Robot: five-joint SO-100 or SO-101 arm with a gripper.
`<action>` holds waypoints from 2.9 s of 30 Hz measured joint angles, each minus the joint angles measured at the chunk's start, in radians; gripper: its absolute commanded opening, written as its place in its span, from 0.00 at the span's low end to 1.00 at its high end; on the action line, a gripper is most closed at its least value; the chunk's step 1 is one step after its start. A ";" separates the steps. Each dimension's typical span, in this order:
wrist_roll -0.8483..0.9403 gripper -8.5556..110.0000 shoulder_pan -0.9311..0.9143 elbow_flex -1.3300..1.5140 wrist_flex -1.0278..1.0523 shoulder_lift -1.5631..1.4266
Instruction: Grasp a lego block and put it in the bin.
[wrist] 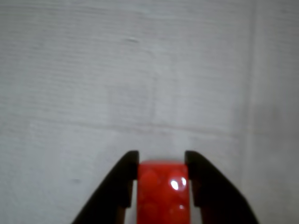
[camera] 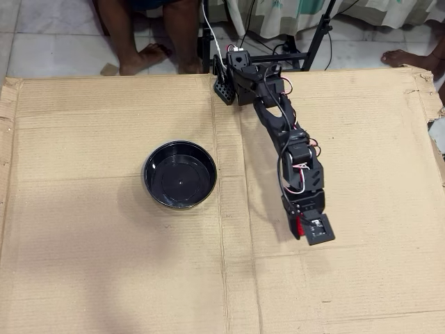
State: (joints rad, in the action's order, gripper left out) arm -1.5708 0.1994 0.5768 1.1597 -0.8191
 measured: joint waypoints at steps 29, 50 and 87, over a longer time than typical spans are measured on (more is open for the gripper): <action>0.000 0.07 -0.376 0.000 0.264 -0.198; -0.002 0.07 -0.566 0.000 0.512 -0.262; 0.011 0.07 -0.782 0.057 0.518 -0.264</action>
State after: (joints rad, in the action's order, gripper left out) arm -1.5601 -0.5829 0.6335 1.6782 -1.0830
